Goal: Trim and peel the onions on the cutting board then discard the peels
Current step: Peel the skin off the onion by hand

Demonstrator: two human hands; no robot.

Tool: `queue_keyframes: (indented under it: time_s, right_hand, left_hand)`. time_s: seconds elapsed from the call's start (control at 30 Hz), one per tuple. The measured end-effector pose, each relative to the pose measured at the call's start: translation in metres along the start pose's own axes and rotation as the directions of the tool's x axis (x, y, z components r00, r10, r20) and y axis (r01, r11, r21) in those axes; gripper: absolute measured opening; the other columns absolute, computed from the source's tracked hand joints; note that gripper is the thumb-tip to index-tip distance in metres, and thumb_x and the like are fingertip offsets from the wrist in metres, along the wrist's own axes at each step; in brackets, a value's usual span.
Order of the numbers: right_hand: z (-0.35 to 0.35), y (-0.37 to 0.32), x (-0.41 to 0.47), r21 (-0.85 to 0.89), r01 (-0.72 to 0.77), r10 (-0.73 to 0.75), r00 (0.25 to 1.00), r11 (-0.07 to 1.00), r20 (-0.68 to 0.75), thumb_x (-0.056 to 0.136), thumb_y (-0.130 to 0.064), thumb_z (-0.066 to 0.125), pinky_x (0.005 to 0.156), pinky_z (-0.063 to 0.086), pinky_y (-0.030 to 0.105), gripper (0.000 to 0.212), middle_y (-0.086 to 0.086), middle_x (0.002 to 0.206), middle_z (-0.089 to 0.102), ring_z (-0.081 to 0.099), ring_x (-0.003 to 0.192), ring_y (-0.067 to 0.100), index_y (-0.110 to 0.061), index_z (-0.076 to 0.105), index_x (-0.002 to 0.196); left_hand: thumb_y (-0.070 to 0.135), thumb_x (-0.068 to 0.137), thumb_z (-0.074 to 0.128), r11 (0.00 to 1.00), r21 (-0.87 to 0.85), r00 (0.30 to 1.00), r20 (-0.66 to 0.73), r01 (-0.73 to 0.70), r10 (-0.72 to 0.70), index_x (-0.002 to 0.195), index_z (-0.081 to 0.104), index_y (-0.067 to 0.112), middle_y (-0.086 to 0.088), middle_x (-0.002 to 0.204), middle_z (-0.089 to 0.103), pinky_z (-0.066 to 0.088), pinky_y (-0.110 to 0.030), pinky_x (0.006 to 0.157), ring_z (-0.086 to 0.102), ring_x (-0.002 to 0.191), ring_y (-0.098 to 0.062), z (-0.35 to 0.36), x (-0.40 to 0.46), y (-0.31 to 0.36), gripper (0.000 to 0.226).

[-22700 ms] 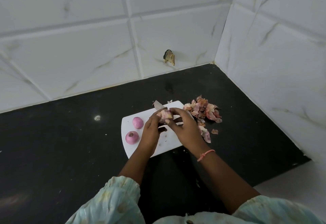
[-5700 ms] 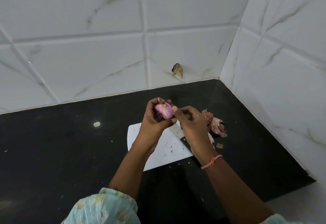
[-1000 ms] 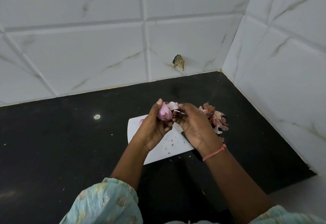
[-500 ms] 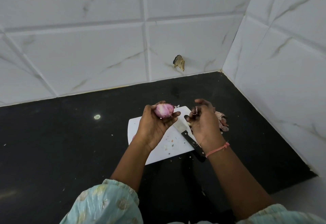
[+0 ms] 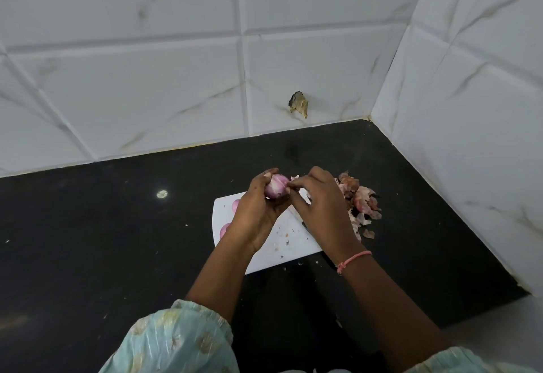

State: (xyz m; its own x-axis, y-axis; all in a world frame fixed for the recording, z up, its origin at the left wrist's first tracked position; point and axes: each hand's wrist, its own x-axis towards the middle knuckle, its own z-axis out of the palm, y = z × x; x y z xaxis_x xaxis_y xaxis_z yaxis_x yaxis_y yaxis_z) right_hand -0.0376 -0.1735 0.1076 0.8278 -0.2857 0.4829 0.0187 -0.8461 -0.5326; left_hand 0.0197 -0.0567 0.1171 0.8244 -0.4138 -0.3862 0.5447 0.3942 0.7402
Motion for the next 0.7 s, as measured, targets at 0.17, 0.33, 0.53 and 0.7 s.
queue_keyframes:
  time_s: [0.17,0.33,0.53,0.7]
  right_hand:
    - [0.001,-0.004,0.003,-0.122,0.035,-0.033,0.999,0.992,0.018,0.086,-0.019,0.071,0.066,0.035,0.013,0.011,0.000,0.092,0.053,0.044,0.088,0.008,-0.011,0.065,0.091]
    - [0.001,0.005,0.009,-0.020,-0.084,0.085,0.995,0.996,0.048,0.089,-0.019,0.063,0.071,0.039,0.017,0.007,-0.004,0.097,0.048,0.045,0.093,0.010,-0.015,0.058,0.089]
    - [-0.014,0.004,0.007,0.217,-0.094,0.084,0.995,0.972,0.056,0.087,-0.030,0.071,0.069,0.037,0.010,0.014,-0.013,0.089,0.049,0.048,0.081,0.001,-0.020,0.066,0.095]
    - [-0.002,0.000,0.000,0.074,-0.023,0.022,1.000,0.997,0.007,0.086,-0.016,0.073,0.073,0.036,0.002,0.012,-0.003,0.086,0.054,0.050,0.083,0.007,-0.012,0.074,0.097]
  left_hand:
    - [0.021,0.107,0.042,0.999,0.049,1.000,0.025,0.001,-0.002,0.116,0.061,0.012,-0.016,0.111,0.069,0.060,-0.034,0.086,0.074,0.095,-0.025,0.000,-0.002,-0.001,0.023]
    - [0.017,0.106,0.040,0.999,-0.003,0.998,0.050,0.038,-0.037,0.116,0.059,0.005,-0.023,0.117,0.066,0.058,-0.041,0.092,0.071,0.100,-0.031,-0.001,-0.004,0.003,0.025]
    - [0.018,0.106,0.041,0.999,-0.041,0.999,0.018,0.030,-0.030,0.117,0.058,0.009,-0.027,0.124,0.063,0.056,-0.041,0.093,0.071,0.099,-0.032,-0.002,-0.001,0.007,0.023]
    - [0.019,0.106,0.041,1.000,-0.018,1.000,0.015,0.015,-0.015,0.114,0.060,0.011,-0.019,0.110,0.065,0.060,-0.034,0.084,0.071,0.087,-0.023,0.001,-0.003,0.007,0.022]
